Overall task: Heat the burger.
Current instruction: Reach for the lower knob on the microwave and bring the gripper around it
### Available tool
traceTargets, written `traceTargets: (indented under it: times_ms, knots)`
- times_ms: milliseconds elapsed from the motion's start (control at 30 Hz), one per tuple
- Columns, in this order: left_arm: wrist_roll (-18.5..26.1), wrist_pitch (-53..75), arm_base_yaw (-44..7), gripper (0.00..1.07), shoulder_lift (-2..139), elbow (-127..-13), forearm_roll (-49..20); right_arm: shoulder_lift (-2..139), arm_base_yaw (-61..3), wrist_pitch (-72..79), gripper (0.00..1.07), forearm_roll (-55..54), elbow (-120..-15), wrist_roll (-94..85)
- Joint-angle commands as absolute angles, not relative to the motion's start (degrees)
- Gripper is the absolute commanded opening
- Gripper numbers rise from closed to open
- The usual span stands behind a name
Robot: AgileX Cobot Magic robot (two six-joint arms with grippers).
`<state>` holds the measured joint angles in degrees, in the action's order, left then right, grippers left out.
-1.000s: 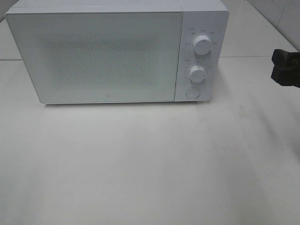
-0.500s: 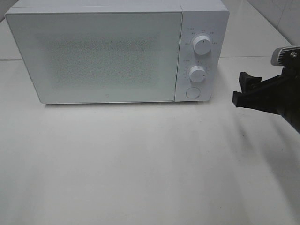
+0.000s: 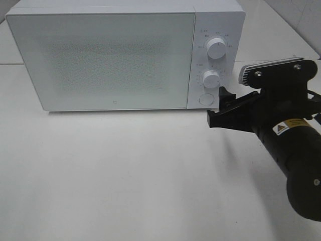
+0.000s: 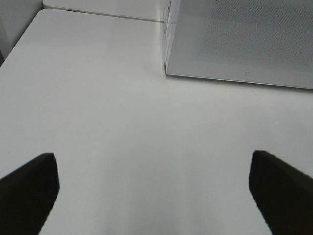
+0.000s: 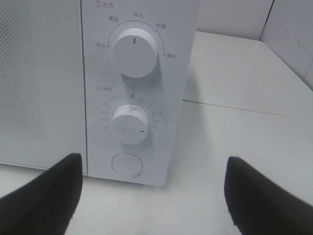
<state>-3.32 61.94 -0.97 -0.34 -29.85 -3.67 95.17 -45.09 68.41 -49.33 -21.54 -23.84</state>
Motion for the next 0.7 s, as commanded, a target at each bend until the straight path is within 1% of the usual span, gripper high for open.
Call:
traceTargets:
  times_ms: [33, 167, 567, 700]
  knots:
    - [-3.2, 61.2, -0.9, 0.98, -1.7, -29.7, -4.2, 96.0, -46.4, 69.5, 0.76, -50.7, -23.0, -24.9]
    - [-3.2, 61.2, -0.9, 0.98, -1.7, -29.7, -4.2, 97.7, -48.1, 69.5, 0.76, -53.4, -25.1, -24.9]
    - [-3.2, 61.2, -0.9, 0.98, -1.3, -29.7, -4.2, 98.2, -48.0, 69.7, 0.76, -52.6, -25.2, -21.1]
    - [-3.2, 61.2, -0.9, 0.98, -1.3, -29.7, -4.2, 99.1, -48.0, 70.9, 0.76, -52.7, -26.8, -21.1]
